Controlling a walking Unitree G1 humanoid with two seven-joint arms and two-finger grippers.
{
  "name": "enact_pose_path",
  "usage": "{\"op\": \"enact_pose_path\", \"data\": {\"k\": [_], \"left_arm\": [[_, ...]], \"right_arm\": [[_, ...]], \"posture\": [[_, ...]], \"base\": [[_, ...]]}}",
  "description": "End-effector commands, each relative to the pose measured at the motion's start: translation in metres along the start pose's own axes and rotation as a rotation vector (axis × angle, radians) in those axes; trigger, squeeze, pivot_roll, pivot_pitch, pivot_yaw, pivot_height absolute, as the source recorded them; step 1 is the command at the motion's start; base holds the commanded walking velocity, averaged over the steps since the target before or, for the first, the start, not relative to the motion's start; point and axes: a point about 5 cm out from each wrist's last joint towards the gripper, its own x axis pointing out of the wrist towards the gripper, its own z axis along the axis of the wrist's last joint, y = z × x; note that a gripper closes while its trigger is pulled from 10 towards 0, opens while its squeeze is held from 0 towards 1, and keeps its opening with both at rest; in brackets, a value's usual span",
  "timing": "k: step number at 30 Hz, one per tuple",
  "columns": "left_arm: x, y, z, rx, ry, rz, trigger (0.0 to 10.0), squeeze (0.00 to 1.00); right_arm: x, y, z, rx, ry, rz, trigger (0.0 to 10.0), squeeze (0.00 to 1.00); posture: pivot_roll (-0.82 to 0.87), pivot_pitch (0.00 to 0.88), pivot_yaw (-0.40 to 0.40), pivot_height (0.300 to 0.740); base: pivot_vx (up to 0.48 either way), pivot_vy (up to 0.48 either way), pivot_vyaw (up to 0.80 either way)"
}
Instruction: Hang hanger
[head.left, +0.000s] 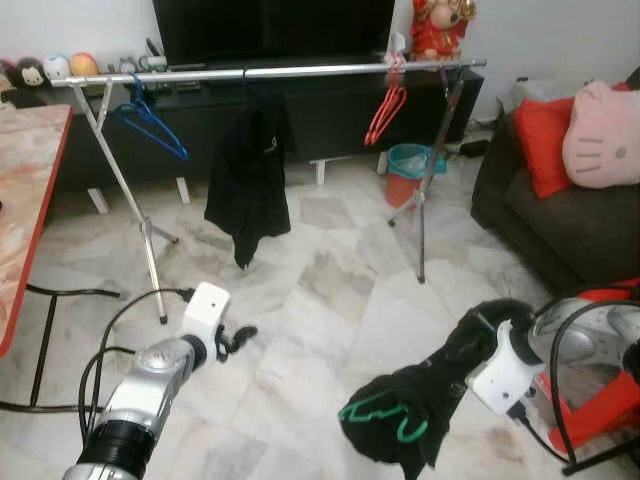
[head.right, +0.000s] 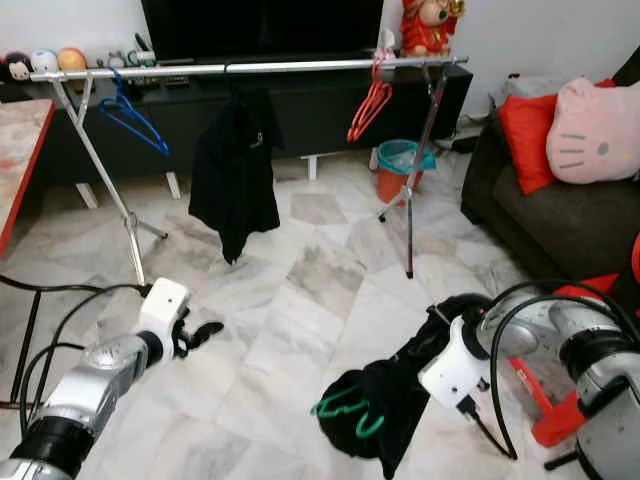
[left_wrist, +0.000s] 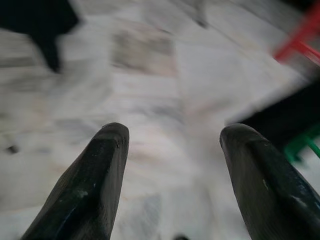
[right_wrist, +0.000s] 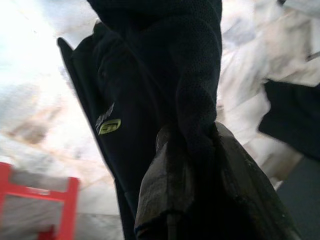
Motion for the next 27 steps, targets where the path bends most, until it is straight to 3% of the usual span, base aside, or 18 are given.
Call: {"op": "enact_pose_path", "data": {"k": [1,4,10,20,25,27], "left_arm": [[-0.001,-0.004,-0.003,0.050,0.035,-0.043,10.0,0.00],[-0.001,-0.005,-0.008,0.097,0.074,-0.075,10.0,0.00],[0.000,-0.013,-0.008,0.103,0.086,-0.134,10.0,0.00],[0.001,-0.018,-0.011,0.108,0.098,-0.161,10.0,0.00],[0.001,-0.019,-0.013,0.106,0.100,-0.160,10.0,0.00],[0.002,-0.020,-0.013,0.106,0.101,-0.161,10.0,0.00]], "right_arm": [[-0.004,-0.006,-0.001,-0.036,-0.005,-0.019,10.0,0.00],[-0.006,-0.015,-0.002,-0.089,-0.007,-0.058,10.0,0.00],[-0.009,-0.037,-0.006,-0.240,0.014,-0.154,10.0,0.00],[-0.004,-0.042,-0.002,-0.401,-0.029,-0.177,10.0,0.00],[-0.002,-0.046,-0.002,-0.358,-0.018,-0.219,10.0,0.00],[0.001,-0.051,-0.003,-0.236,0.014,-0.293,10.0,0.00]], "posture": [[0.02,0.000,-0.059,0.740],[0.03,0.000,-0.062,0.740],[0.02,0.000,-0.066,0.740],[0.02,0.000,-0.075,0.740],[0.02,0.000,-0.075,0.740],[0.03,0.000,-0.075,0.740]], "base": [[0.000,0.000,0.00],[0.000,0.000,0.00],[0.000,0.000,0.00],[0.000,0.000,0.00],[0.000,0.000,0.00],[0.000,0.000,0.00]]}}
